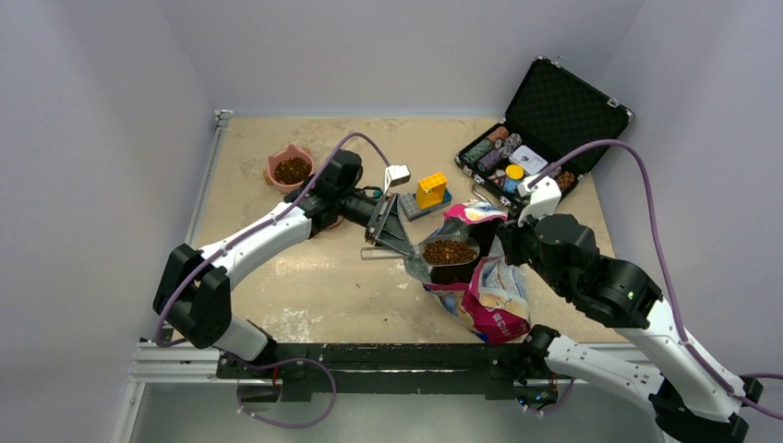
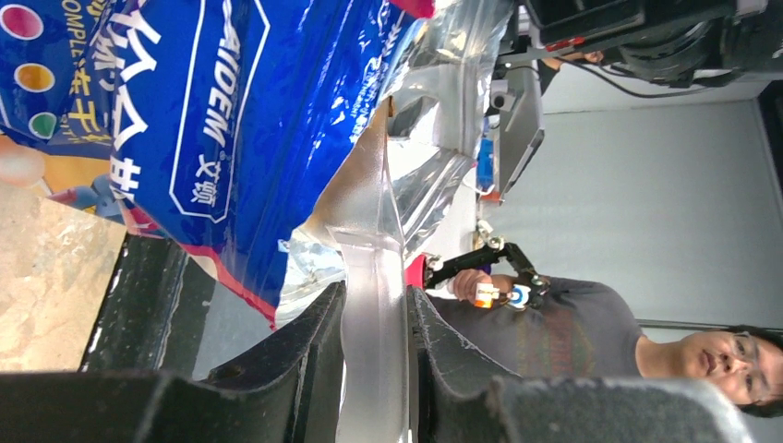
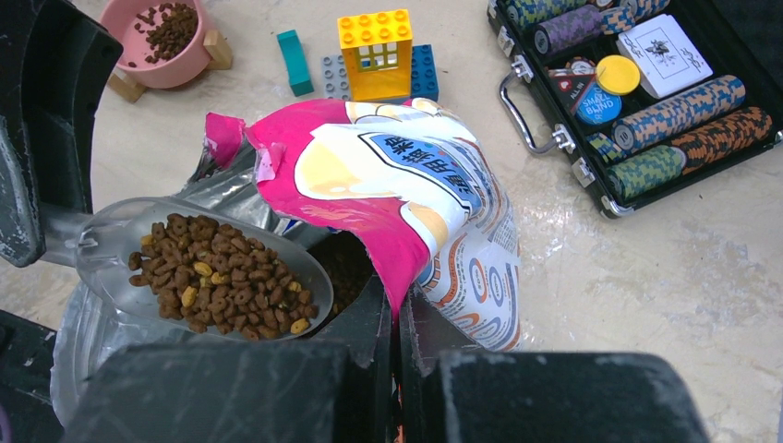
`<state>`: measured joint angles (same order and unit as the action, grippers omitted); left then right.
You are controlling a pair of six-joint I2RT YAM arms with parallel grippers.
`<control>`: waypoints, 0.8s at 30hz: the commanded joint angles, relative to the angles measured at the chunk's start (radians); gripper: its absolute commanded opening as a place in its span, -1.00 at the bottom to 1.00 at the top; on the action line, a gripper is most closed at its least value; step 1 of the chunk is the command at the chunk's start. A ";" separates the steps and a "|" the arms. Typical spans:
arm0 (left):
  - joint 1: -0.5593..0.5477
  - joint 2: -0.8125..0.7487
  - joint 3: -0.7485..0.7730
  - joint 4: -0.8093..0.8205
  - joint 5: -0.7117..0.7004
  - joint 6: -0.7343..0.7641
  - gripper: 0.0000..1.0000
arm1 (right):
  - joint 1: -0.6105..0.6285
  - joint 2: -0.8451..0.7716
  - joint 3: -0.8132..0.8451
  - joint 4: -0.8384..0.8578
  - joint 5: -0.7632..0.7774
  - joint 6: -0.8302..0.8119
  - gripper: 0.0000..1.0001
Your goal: Serve the pet food
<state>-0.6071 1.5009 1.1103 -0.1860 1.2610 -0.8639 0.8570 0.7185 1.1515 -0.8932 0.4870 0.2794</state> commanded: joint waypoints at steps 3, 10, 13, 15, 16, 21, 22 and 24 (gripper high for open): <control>0.009 -0.050 -0.053 0.406 0.054 -0.382 -1.00 | -0.003 -0.028 0.003 0.057 0.023 0.001 -1.00; 0.017 -0.108 -0.043 0.347 0.051 -0.392 -1.00 | -0.003 -0.019 0.003 0.063 0.057 0.013 -1.00; 0.032 -0.139 -0.043 0.277 0.061 -0.363 -1.00 | -0.004 -0.002 0.009 0.050 0.075 0.029 -1.00; 0.049 -0.166 -0.047 0.252 0.061 -0.356 -1.00 | -0.003 0.006 0.010 0.053 0.072 0.035 -1.00; 0.057 -0.177 -0.050 0.249 0.063 -0.362 -1.00 | -0.003 0.008 0.010 0.055 0.072 0.037 -1.00; 0.106 -0.238 -0.062 0.224 0.053 -0.374 -1.00 | -0.004 0.021 0.010 0.053 0.090 0.053 -1.00; 0.117 -0.245 -0.070 0.233 0.050 -0.394 -1.00 | -0.003 0.024 0.011 0.052 0.089 0.054 -1.00; 0.139 -0.264 -0.087 0.284 0.039 -0.444 -1.00 | -0.004 0.023 0.006 0.051 0.081 0.055 -1.00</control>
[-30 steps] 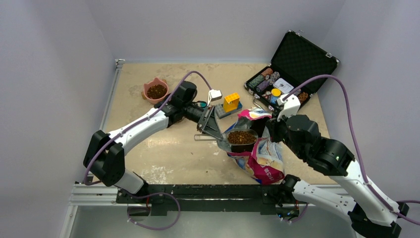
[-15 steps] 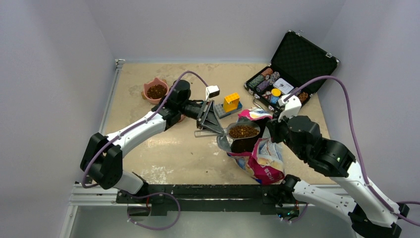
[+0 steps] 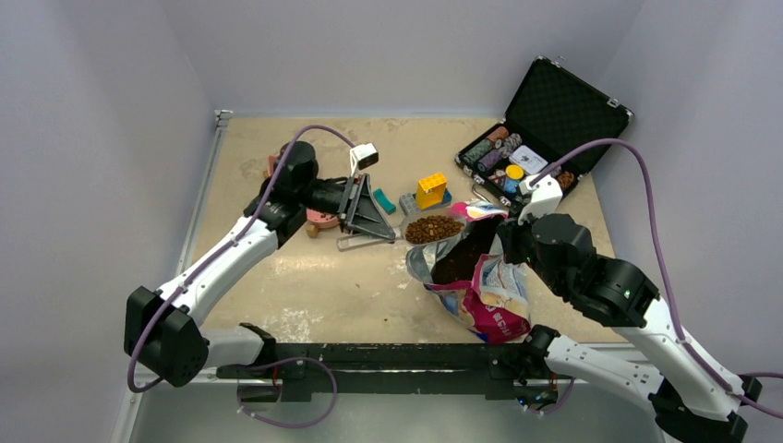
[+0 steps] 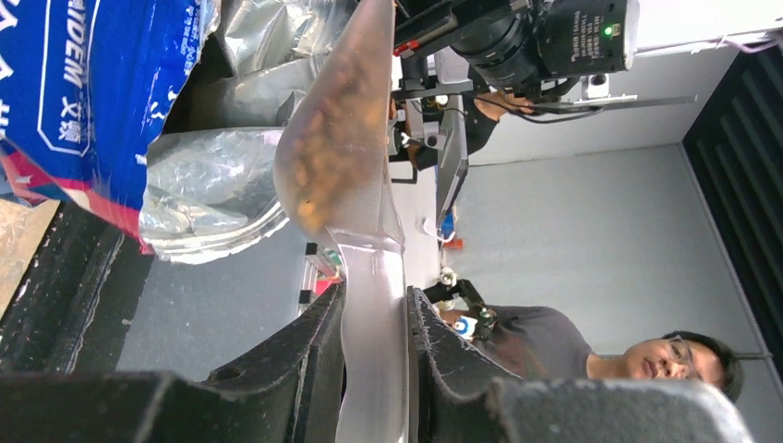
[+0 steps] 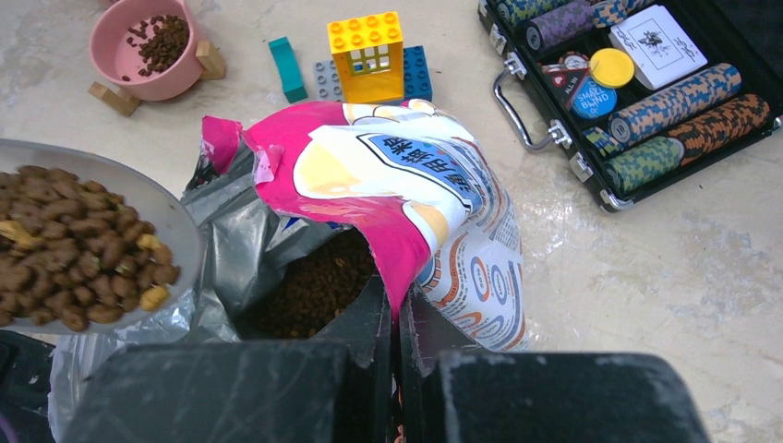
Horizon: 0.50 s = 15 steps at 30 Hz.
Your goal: Serve the pet food
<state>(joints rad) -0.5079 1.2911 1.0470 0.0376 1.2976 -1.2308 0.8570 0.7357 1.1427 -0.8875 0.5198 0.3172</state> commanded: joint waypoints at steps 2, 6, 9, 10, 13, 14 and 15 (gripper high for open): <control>0.074 -0.062 -0.040 0.159 -0.004 -0.160 -1.00 | -0.004 0.000 0.009 0.051 0.038 0.017 -1.00; 0.160 -0.032 -0.023 0.306 -0.016 -0.249 -1.00 | -0.004 -0.001 0.003 0.048 0.030 0.021 -1.00; 0.199 0.019 0.001 0.401 -0.029 -0.289 -1.00 | -0.003 -0.001 0.008 0.041 0.029 0.020 -1.00; 0.215 0.038 0.006 0.436 -0.034 -0.302 -1.00 | -0.004 -0.003 0.010 0.039 0.029 0.018 -1.00; 0.263 0.115 0.007 0.610 -0.039 -0.393 -1.00 | -0.004 -0.003 0.022 0.029 0.029 0.012 -1.00; 0.279 0.142 0.006 0.666 -0.034 -0.429 -1.00 | -0.004 -0.004 0.024 0.026 0.029 0.013 -1.00; 0.299 0.162 0.004 0.716 -0.028 -0.457 -1.00 | -0.004 -0.004 0.027 0.022 0.029 0.011 -1.00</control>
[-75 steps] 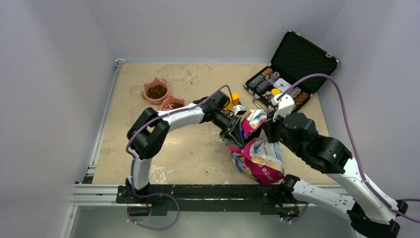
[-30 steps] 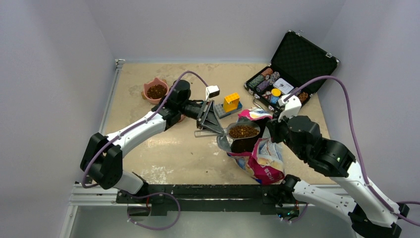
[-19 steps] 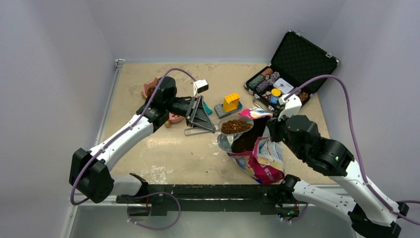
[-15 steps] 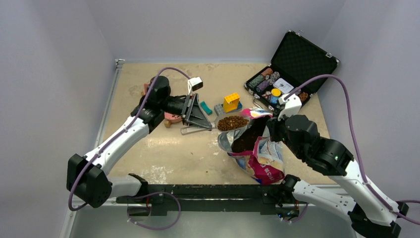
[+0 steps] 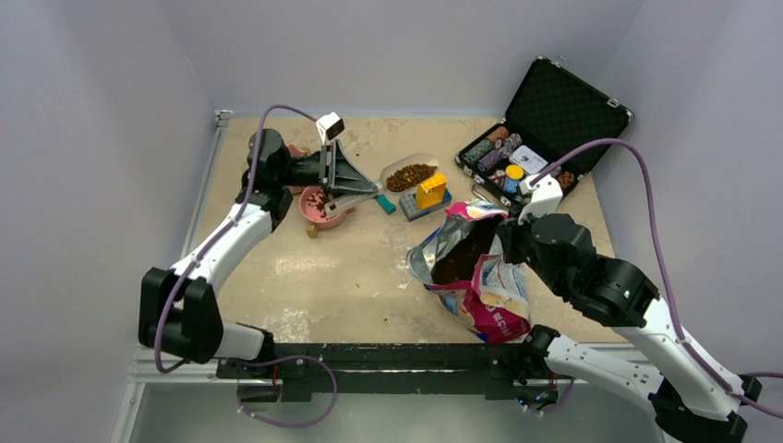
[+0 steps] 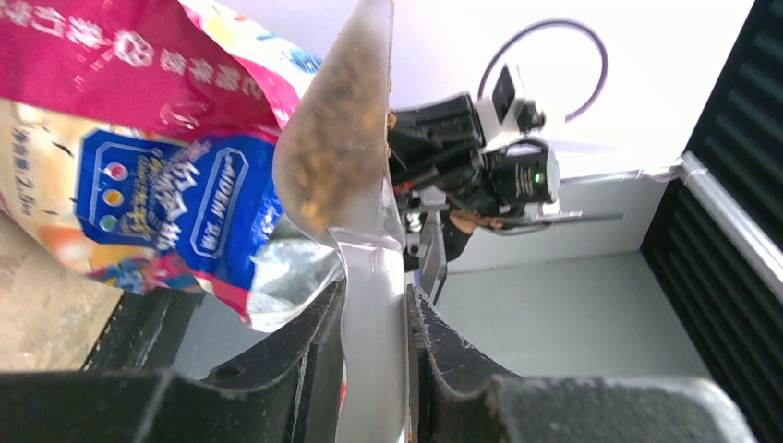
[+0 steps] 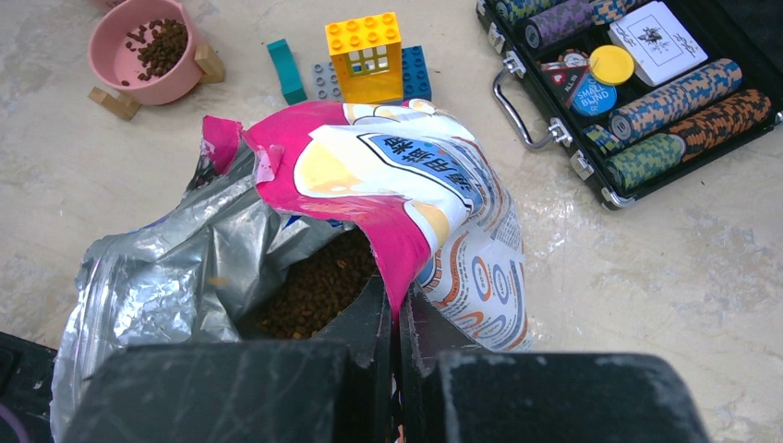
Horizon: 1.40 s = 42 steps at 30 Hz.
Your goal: Serve the pet food
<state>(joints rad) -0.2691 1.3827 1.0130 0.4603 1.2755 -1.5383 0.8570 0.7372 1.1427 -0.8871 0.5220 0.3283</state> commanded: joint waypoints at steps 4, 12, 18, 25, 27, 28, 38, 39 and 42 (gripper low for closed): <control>0.159 0.120 0.018 0.394 0.027 -0.204 -1.00 | -0.004 -0.009 0.030 0.009 0.027 0.002 -1.00; 0.364 0.179 -0.091 0.498 0.107 -0.226 -1.00 | -0.004 -0.002 0.033 0.002 0.026 0.017 -1.00; 0.478 0.233 -0.173 0.597 0.120 -0.235 -1.00 | -0.004 0.010 0.044 0.001 0.028 0.011 -1.00; 0.533 0.287 -0.281 0.625 0.092 -0.183 -1.00 | -0.004 0.017 0.052 -0.001 0.033 0.008 -1.00; 0.551 0.295 -0.324 0.622 0.086 -0.155 -1.00 | -0.004 0.016 0.052 -0.002 0.033 0.008 -1.00; 0.559 0.297 -0.342 0.615 0.085 -0.140 -1.00 | -0.004 0.017 0.053 -0.004 0.033 0.008 -1.00; 0.608 0.152 -0.283 -0.425 -0.016 0.622 -1.00 | -0.004 0.015 0.050 -0.008 0.028 0.011 -1.00; 0.608 0.150 -0.270 -0.495 -0.021 0.658 -1.00 | -0.004 0.015 0.050 -0.006 0.027 0.012 -1.00; 0.611 0.150 -0.258 -0.553 -0.036 0.682 -1.00 | -0.004 0.013 0.043 -0.001 0.021 0.014 -1.00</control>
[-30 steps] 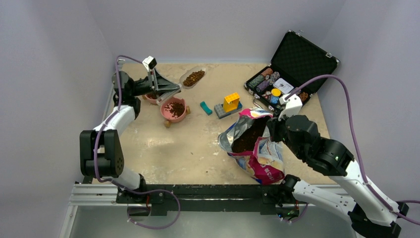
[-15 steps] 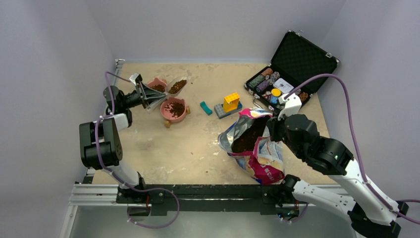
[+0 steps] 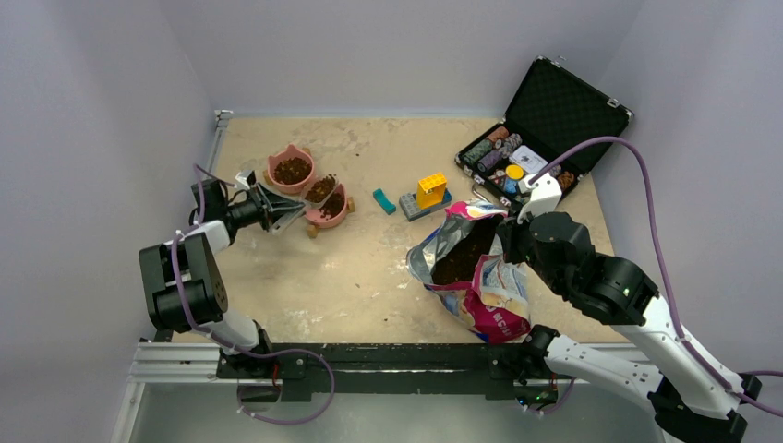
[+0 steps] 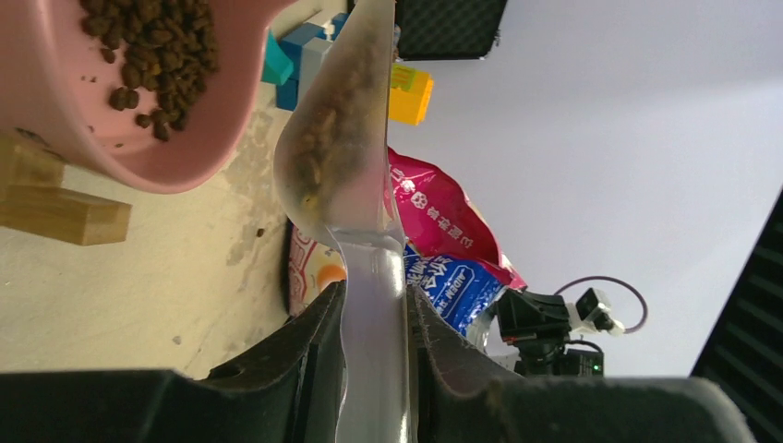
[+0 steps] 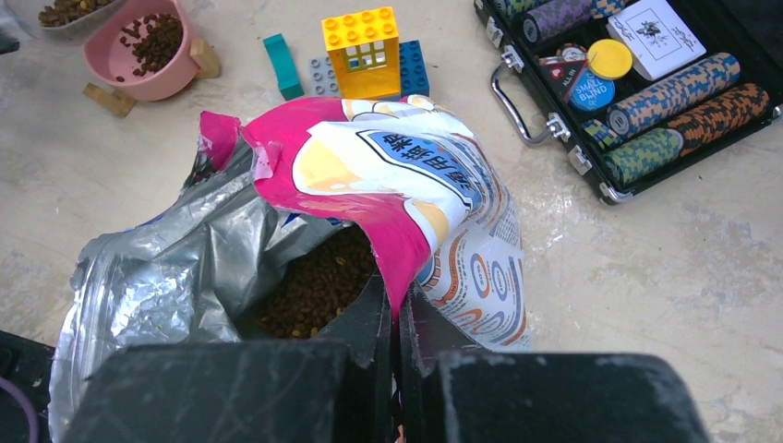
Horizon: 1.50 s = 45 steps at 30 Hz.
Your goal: Serve the pet food
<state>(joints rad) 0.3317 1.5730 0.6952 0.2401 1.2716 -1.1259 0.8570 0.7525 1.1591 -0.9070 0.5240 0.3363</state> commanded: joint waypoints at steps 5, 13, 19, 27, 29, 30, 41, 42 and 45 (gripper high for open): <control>0.009 -0.045 0.098 -0.477 -0.089 0.351 -1.00 | -0.004 -0.005 0.027 0.020 0.018 0.008 -1.00; 0.000 -0.048 0.229 -0.757 -0.237 0.450 -1.00 | -0.004 -0.004 0.030 0.019 0.018 0.010 -1.00; -0.040 -0.059 0.352 -0.970 -0.422 0.468 -1.00 | -0.004 -0.001 0.028 0.019 0.012 0.020 -1.00; -0.193 -0.032 0.566 -1.232 -0.714 0.490 -1.00 | -0.003 0.003 0.034 0.014 0.010 0.021 -1.00; -0.218 -0.029 0.630 -1.307 -0.828 0.494 -1.00 | -0.004 0.003 0.036 0.010 0.012 0.019 -1.00; -0.231 -0.031 0.661 -1.338 -0.876 0.496 -1.00 | -0.004 0.002 0.036 0.010 0.013 0.021 -1.00; -0.461 0.005 0.921 -1.539 -1.229 0.506 -1.00 | -0.004 0.017 0.043 0.022 -0.002 0.021 -1.00; -0.484 0.003 0.950 -1.560 -1.254 0.505 -1.00 | -0.004 0.021 0.046 0.022 -0.003 0.020 -1.00; -0.538 -0.015 1.028 -1.577 -1.192 0.501 -1.00 | -0.004 0.027 0.052 0.026 -0.010 0.010 -1.00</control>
<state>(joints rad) -0.1497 1.5864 1.6016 -1.2743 0.1043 -0.6327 0.8570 0.7670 1.1687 -0.9108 0.5106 0.3473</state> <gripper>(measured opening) 0.312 0.007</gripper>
